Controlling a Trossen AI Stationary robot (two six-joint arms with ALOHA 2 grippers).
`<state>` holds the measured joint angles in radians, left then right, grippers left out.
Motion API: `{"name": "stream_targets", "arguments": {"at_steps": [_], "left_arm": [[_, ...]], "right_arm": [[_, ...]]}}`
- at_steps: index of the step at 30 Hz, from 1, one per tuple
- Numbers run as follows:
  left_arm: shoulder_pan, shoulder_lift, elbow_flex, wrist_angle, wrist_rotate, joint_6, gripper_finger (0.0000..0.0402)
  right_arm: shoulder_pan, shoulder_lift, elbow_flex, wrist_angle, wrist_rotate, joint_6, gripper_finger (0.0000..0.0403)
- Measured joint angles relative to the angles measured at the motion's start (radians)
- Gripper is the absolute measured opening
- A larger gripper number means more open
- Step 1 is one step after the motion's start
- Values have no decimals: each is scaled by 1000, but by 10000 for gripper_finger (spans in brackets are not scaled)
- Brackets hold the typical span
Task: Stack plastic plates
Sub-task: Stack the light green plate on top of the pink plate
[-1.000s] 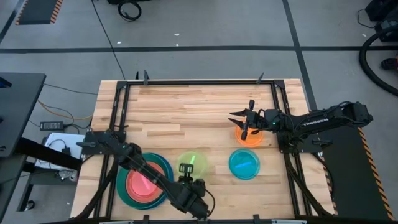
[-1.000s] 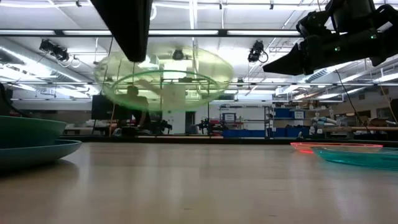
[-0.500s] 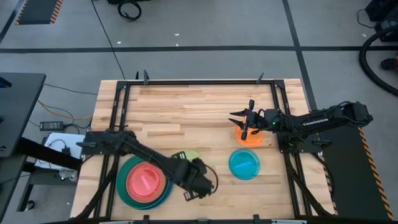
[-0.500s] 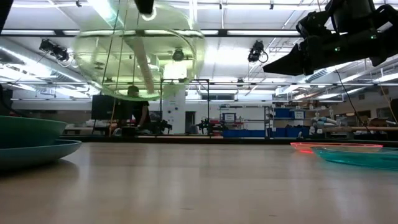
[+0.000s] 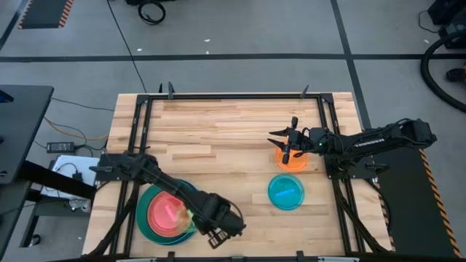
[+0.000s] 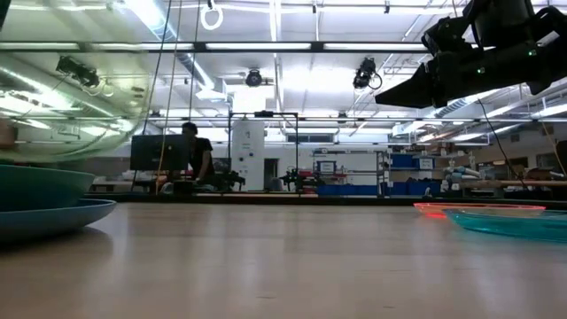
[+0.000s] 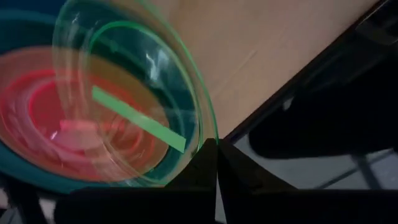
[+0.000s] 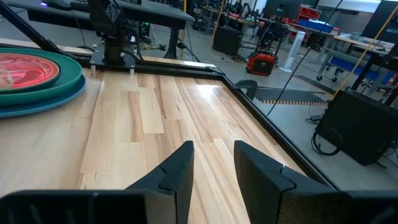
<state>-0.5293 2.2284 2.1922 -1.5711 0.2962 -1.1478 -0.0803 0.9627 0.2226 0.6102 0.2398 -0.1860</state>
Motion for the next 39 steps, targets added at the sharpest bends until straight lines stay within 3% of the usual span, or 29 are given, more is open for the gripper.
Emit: {"name": "stream_targets", "arguments": {"at_steps": [8, 17, 24, 30, 39], "left_arm": [[-54, 1, -83, 0, 50, 69, 11], [-150, 1, -107, 0, 89, 19, 11], [-204, 1, -133, 1, -20, -33, 11], [-230, 1, -242, 0, 25, -5, 11], [-237, 1, -351, 0, -9, 4, 11]], "right_arm": [[0, 0, 0, 0, 0, 0, 125], [0, 0, 0, 1, 0, 0, 125], [0, 0, 0, 1, 0, 0, 125], [0, 0, 0, 1, 0, 0, 125], [0, 0, 0, 2, 0, 0, 125]]}}
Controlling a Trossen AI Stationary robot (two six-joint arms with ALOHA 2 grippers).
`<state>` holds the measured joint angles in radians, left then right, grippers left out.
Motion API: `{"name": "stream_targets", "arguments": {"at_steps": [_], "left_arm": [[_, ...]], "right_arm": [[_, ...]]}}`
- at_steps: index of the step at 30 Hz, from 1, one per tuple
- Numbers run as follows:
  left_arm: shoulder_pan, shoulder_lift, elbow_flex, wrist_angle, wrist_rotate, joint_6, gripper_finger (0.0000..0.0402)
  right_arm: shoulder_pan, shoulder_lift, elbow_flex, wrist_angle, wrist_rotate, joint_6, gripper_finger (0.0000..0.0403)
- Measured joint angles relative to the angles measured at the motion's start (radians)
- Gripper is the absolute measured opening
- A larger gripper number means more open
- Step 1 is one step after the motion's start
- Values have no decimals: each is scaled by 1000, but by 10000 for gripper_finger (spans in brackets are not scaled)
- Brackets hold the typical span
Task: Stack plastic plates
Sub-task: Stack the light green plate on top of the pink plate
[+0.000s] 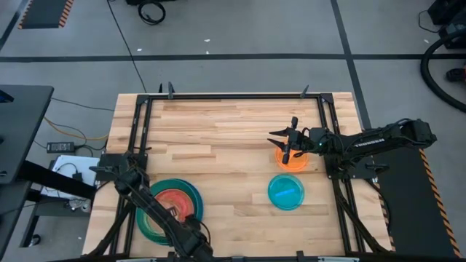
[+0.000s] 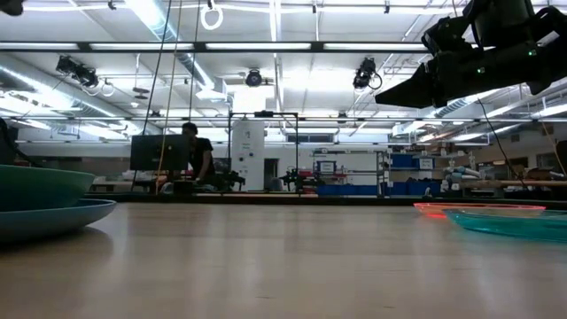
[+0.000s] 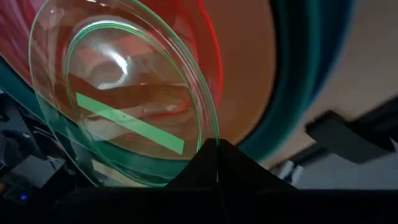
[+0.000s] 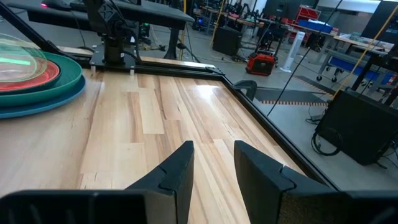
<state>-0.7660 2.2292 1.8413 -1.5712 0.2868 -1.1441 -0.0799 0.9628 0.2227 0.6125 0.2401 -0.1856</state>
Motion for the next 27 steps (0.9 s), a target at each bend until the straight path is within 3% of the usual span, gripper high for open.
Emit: {"name": "stream_targets", "arguments": {"at_steps": [14, 23, 27], "left_arm": [[-1, -19, -3, 0, -186, -109, 11], [-1, -20, -3, 0, -232, -109, 13], [-1, -20, -3, 0, -233, -110, 37]], "right_arm": [[0, 0, 0, 0, 0, 0, 125], [0, 0, 0, -1, 0, 0, 125], [0, 0, 0, -1, 0, 0, 125]]}}
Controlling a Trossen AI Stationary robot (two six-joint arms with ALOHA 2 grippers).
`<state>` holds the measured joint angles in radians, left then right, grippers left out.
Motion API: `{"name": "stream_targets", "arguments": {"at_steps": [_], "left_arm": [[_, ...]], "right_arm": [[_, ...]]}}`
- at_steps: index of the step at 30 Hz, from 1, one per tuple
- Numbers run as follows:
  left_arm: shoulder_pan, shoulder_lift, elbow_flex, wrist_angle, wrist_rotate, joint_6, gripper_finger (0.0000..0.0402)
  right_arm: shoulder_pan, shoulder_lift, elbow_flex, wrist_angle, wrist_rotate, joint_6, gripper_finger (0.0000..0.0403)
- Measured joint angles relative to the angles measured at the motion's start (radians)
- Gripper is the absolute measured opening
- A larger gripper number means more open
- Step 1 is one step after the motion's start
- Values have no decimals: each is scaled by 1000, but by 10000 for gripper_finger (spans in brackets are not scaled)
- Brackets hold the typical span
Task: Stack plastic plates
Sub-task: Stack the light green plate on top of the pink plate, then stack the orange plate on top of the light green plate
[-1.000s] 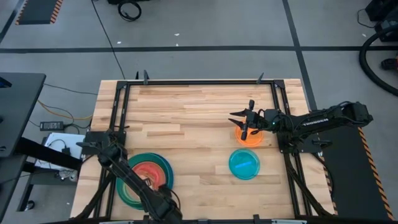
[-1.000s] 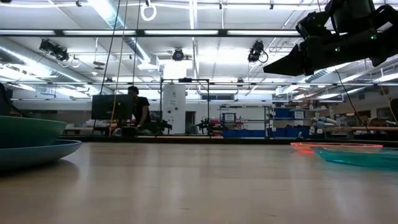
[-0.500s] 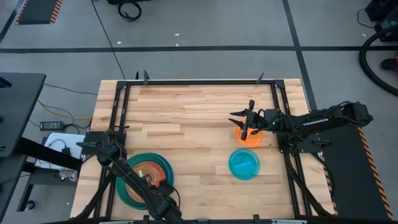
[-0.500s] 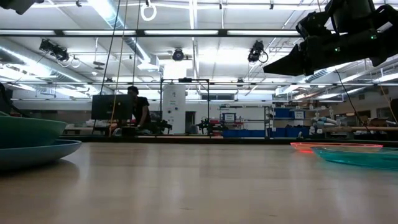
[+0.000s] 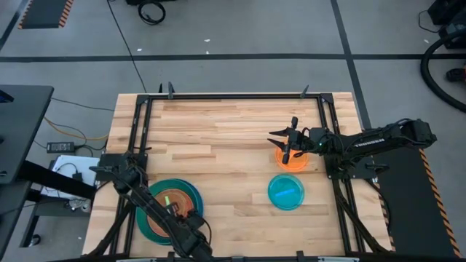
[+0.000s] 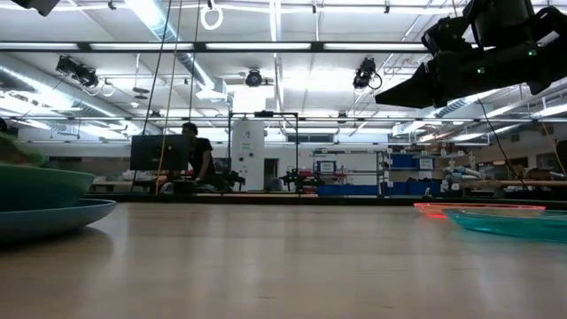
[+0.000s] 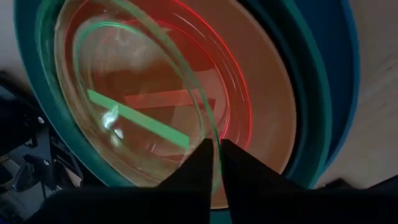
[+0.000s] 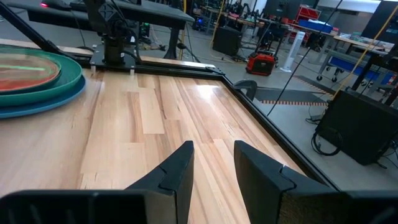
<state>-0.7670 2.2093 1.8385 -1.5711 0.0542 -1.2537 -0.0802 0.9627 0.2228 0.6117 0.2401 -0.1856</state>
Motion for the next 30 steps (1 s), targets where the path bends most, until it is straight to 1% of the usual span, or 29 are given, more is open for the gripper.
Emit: {"name": "stream_targets", "arguments": {"at_steps": [4, 7, 10, 16, 20, 24, 26, 28, 30], "left_arm": [[14, 0, 4, -2, 41, 14, 80], [44, -14, 37, 2, 67, 89, 106], [85, -46, 61, -1, 48, 137, 115], [153, -82, 68, 13, 5, 215, 116], [201, -80, 79, 103, -102, 339, 117], [250, -80, 79, 223, -254, 520, 117], [277, -80, 79, 278, -314, 614, 117], [305, -76, 79, 334, -342, 726, 117], [334, -70, 78, 369, -348, 843, 117]], "right_arm": [[0, 0, 0, 0, 0, 0, 125], [0, 0, 0, 0, 0, 0, 125], [0, 0, 0, 0, 0, 3, 125], [0, 0, 0, -33, 0, 10, 125], [2, 0, 0, -56, -4, 30, 125], [22, 0, 0, -109, -11, 70, 125], [40, 0, 0, -145, -10, 98, 125], [60, 0, 0, -184, -10, 138, 125], [81, 0, 0, -225, -5, 190, 125]]}}
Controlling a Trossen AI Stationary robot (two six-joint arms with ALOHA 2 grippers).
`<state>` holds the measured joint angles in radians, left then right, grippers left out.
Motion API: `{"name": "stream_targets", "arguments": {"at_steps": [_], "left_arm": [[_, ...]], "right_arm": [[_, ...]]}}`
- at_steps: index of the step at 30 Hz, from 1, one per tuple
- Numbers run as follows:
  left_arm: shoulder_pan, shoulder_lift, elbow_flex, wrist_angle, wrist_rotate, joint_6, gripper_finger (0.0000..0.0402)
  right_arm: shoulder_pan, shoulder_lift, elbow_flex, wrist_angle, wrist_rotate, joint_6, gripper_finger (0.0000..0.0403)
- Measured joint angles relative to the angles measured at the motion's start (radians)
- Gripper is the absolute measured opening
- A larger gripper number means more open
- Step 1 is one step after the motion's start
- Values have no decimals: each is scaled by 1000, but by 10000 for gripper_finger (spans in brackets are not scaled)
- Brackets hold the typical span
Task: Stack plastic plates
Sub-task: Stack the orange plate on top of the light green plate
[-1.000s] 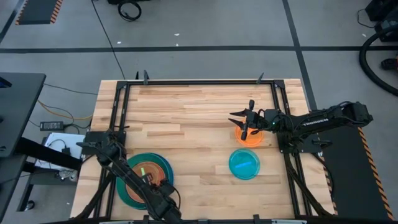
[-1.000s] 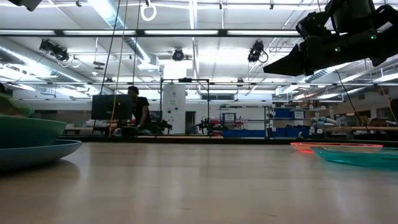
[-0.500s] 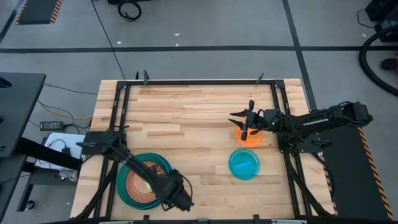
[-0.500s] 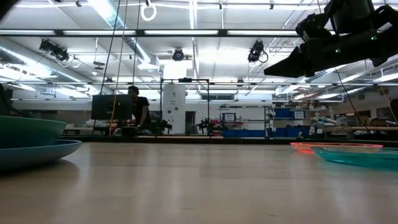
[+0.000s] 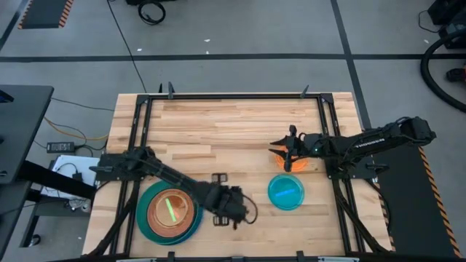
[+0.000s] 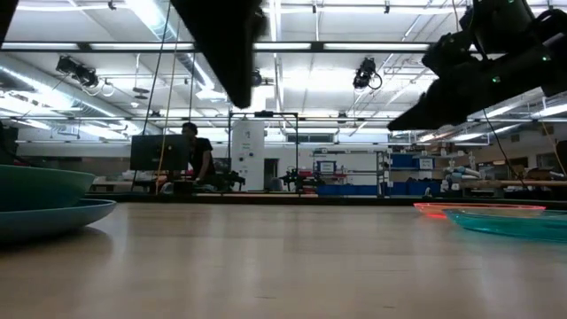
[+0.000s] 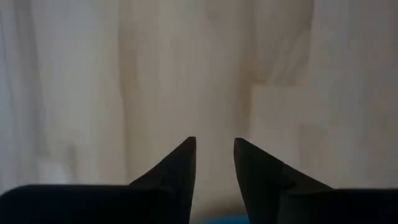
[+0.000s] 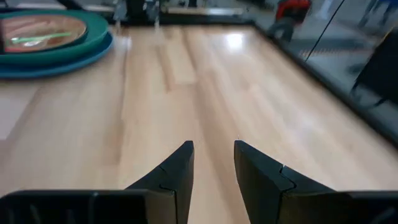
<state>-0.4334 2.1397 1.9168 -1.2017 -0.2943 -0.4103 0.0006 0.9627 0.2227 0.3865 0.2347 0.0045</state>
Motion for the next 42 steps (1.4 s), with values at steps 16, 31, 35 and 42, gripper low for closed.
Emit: {"name": "stream_targets", "arguments": {"at_steps": [16, 31, 35, 42], "left_arm": [[175, 0, -165, 453, 0, 716, 117], [266, 1, -305, 877, 11, 1022, 117], [301, 1, -344, 1019, 56, 1089, 117], [369, 1, -354, 1142, 170, 1073, 117]], "right_arm": [[193, 27, 181, -706, 186, 626, 125], [153, 48, 240, -1005, 224, 834, 125], [71, 47, 284, -1133, 232, 838, 125], [-87, 47, 290, -1213, 164, 812, 125]]}}
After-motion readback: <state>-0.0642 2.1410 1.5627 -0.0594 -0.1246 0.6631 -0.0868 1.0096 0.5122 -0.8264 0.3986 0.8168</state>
